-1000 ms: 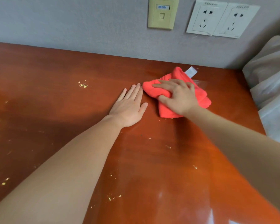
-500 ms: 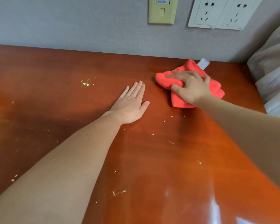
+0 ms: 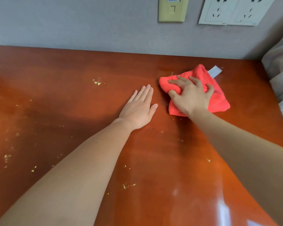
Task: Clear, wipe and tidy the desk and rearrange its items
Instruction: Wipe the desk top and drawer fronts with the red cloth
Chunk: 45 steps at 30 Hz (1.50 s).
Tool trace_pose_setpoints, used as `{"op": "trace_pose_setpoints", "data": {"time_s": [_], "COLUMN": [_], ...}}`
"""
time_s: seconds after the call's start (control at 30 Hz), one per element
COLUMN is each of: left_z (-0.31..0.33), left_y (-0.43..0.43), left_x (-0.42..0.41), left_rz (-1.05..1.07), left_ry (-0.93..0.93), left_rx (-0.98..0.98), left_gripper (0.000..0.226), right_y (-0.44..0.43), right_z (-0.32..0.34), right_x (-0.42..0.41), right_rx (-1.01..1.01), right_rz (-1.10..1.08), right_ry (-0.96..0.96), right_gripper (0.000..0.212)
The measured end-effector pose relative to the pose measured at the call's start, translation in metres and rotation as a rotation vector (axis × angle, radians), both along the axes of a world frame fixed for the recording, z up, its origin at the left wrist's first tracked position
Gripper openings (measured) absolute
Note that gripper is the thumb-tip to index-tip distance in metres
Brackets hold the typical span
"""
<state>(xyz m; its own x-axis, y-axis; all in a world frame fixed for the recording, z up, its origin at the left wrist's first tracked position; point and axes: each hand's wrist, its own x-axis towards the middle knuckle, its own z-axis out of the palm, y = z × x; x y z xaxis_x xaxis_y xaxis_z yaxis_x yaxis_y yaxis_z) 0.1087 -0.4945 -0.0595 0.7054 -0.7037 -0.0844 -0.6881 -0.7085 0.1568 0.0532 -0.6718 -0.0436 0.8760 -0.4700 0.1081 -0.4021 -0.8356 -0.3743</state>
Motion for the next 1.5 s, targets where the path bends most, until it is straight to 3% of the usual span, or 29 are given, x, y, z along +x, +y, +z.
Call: {"op": "trace_pose_setpoints", "data": {"time_s": [0.17,0.27,0.37,0.47,0.6,0.7,0.8,0.97,1.17,1.37,1.5], "left_z": [0.003,0.004,0.001,0.0,0.004,0.005,0.004,0.006,0.014,0.016,0.015], "left_y": [0.016,0.027,0.032,0.038,0.05,0.057,0.059,0.066,0.071,0.069,0.074], "left_x": [-0.009,-0.017,-0.025,-0.028,-0.037,-0.043,-0.05,-0.063,-0.077,-0.081,-0.078], "left_rz": [-0.043,-0.047,-0.042,-0.072,-0.098,-0.098,-0.075,-0.052,-0.02,0.002,-0.033], "left_ry": [0.059,0.079,0.061,0.069,0.109,0.138,0.15,0.167,0.233,0.225,0.229], "left_rx": [-0.022,-0.024,-0.037,-0.058,-0.058,-0.068,-0.092,-0.098,-0.045,-0.032,-0.027], "left_gripper": [0.062,0.061,0.06,0.06,0.059,0.059,0.059,0.058,0.058,0.058,0.057], "right_y": [-0.018,-0.038,0.005,0.047,0.009,0.001,0.052,0.035,0.035,0.021,0.002], "right_z": [0.011,0.013,0.005,0.001,0.011,0.008,0.0,0.011,0.002,0.011,0.01], "right_x": [-0.034,-0.041,-0.044,-0.063,-0.084,-0.08,-0.079,-0.109,-0.102,-0.135,-0.137], "right_rx": [-0.043,0.021,0.017,-0.04,-0.022,0.006,-0.012,-0.109,-0.103,-0.186,-0.13], "right_rz": [0.334,0.184,-0.025,0.145,0.385,0.162,-0.011,0.373,0.138,0.482,0.284], "right_ry": [0.107,0.082,0.007,0.056,0.126,0.103,0.079,0.184,0.232,0.257,0.22], "right_gripper": [0.048,0.045,0.042,0.048,0.049,0.045,0.049,0.06,0.054,0.064,0.06]}}
